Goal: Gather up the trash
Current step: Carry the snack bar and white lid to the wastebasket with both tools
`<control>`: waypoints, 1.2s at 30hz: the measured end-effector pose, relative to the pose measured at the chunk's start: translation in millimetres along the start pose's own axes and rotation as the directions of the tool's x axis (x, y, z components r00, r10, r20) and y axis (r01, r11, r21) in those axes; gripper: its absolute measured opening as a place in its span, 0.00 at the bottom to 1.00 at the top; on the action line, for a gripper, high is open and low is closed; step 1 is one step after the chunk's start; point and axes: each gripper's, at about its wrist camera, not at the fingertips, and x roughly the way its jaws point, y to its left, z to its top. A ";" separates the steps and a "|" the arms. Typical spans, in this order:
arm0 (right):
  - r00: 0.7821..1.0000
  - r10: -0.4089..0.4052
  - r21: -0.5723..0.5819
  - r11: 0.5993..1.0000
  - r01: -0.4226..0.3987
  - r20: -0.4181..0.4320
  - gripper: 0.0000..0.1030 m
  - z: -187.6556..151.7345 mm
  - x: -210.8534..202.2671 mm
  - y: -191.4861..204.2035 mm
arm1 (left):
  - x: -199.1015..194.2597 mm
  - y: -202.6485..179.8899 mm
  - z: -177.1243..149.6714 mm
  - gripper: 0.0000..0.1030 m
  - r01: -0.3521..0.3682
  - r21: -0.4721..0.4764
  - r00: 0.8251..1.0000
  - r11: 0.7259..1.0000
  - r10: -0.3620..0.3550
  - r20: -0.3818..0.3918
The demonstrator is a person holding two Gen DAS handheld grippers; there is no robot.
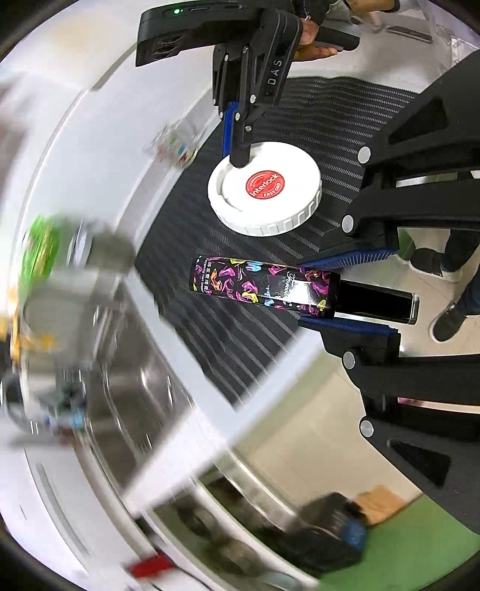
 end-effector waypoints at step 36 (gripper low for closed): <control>0.973 0.053 -0.181 0.979 -0.095 -0.226 0.13 -89.6 393.7 196.7 | 212.6 294.4 -288.8 0.36 -0.133 -0.431 0.989 0.893 0.093 -0.111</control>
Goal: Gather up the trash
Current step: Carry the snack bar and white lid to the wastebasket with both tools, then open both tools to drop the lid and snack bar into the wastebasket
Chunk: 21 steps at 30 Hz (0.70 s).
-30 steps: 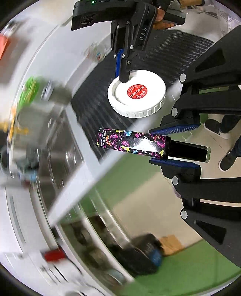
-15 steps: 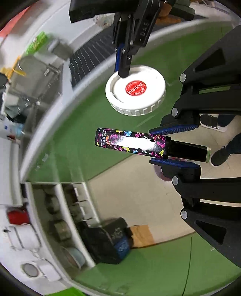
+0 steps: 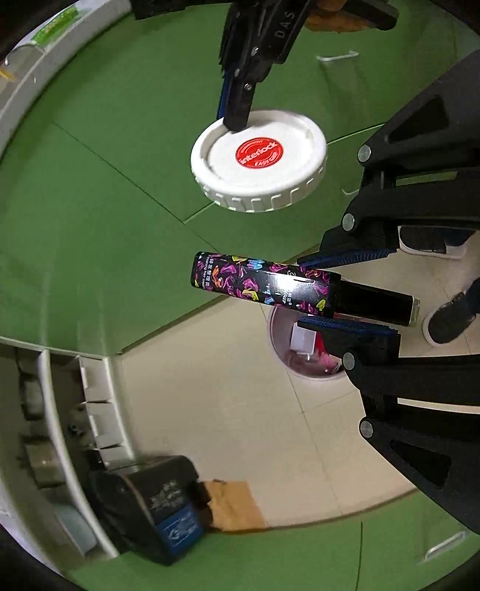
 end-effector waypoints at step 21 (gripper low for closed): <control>0.998 0.040 -0.070 0.997 -0.043 -0.055 0.13 0.3 42.8 29.2 | -32.9 41.1 -4.4 0.95 -0.053 -0.110 0.993 0.992 0.065 0.102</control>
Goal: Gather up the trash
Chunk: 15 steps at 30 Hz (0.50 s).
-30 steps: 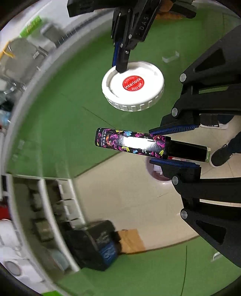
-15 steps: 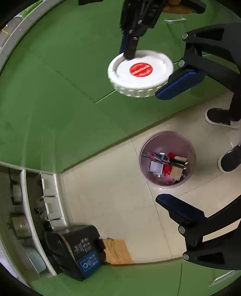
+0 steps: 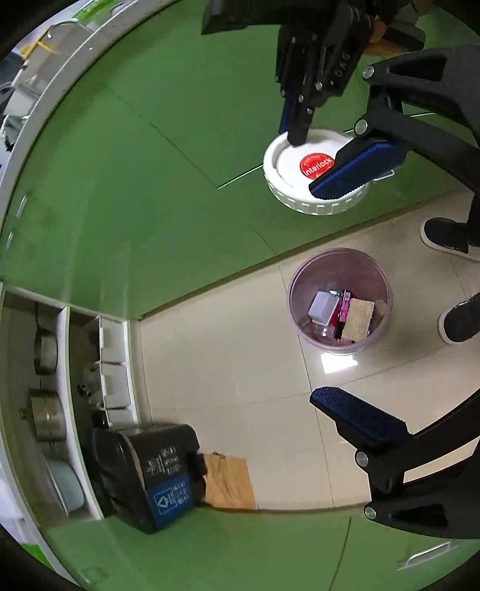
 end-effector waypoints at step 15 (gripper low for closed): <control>0.999 0.041 0.001 0.999 -0.041 0.007 0.95 2.2 71.2 12.1 | 17.5 38.8 -13.5 0.95 -0.050 -0.045 0.999 0.998 0.050 0.007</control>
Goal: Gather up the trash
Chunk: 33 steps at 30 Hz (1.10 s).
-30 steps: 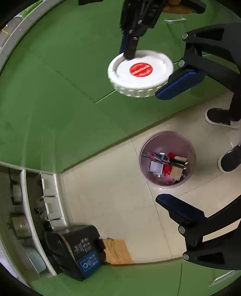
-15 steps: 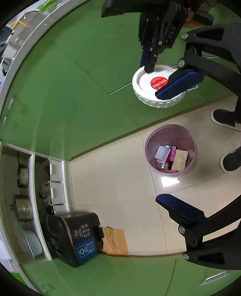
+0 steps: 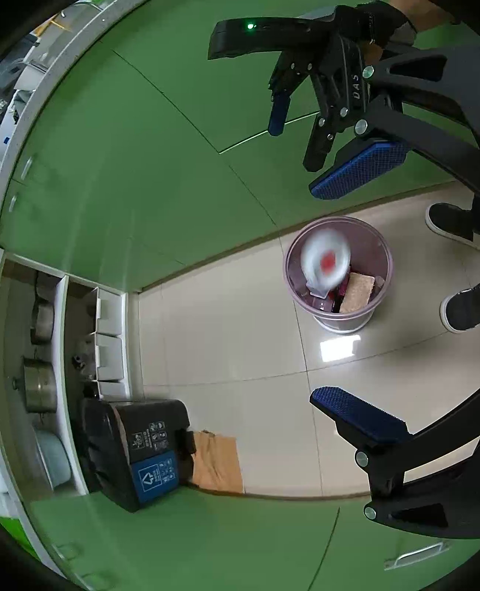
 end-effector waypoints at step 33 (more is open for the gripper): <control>0.960 -0.208 0.227 0.960 0.164 0.185 0.97 5.1 -437.1 -38.0 | -259.9 -222.4 109.8 0.95 0.158 0.281 0.985 0.947 -0.170 0.019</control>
